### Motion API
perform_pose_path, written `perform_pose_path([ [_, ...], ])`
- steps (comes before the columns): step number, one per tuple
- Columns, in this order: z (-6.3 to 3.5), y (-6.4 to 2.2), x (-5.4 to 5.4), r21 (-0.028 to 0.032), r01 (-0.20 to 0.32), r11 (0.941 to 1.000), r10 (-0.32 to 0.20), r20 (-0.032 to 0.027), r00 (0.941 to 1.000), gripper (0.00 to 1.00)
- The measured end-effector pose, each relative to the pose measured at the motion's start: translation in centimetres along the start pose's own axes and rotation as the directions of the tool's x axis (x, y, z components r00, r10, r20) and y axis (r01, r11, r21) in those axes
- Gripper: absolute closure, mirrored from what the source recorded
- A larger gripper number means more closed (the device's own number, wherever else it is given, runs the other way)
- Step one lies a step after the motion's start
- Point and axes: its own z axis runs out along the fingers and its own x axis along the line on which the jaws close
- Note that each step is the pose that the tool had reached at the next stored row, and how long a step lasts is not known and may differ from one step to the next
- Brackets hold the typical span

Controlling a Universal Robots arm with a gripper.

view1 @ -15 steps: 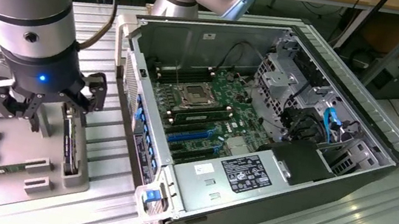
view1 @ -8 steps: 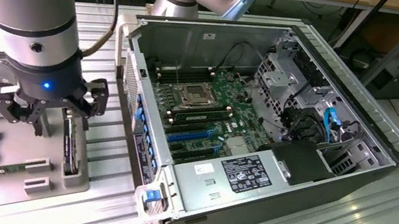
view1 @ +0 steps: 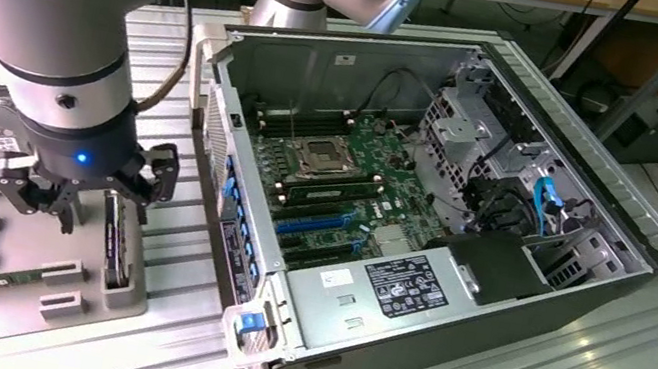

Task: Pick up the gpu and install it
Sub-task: 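Pick up the gpu and move the gpu toward the slot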

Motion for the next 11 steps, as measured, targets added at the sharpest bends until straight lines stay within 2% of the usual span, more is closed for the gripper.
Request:
perform_pose_path([
  [4, 0.93, -0.03, 0.0, -0.0001, 0.000, 1.0000, 0.000, -0.0030, 1.0000, 0.28],
  [11, 1.84, -0.07, 0.0, -0.0002, 0.000, 1.0000, 0.000, -0.0086, 1.0000, 0.28],
])
